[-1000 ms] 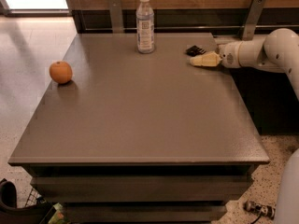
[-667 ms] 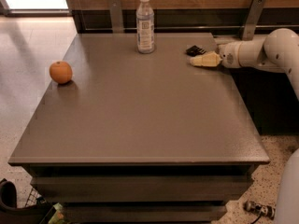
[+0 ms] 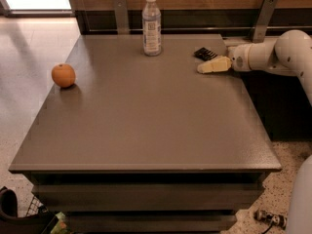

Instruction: Move rxbar chocolate near orange

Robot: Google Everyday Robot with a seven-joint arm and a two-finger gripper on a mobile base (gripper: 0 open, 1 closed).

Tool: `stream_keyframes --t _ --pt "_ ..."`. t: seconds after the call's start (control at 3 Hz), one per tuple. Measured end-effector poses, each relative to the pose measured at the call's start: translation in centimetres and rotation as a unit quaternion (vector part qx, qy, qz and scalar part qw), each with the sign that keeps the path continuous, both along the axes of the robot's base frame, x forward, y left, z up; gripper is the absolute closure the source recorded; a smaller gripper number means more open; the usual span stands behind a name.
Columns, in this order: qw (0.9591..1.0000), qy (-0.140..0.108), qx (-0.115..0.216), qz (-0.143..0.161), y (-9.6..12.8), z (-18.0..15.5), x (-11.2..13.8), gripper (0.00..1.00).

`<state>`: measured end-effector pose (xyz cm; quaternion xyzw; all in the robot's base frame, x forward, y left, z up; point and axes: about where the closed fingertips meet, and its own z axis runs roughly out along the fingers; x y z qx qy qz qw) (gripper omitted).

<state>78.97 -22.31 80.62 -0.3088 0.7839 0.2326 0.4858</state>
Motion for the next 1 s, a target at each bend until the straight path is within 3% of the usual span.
stream_keyframes --t 0.33,1.0 --pt "0.9986 -0.030 -0.042 -0.001 -1.2 2.2 0.2 0.00" --pt "0.9968 -0.048 -0.064 -0.004 -2.0 3.3 0.3 0.00"
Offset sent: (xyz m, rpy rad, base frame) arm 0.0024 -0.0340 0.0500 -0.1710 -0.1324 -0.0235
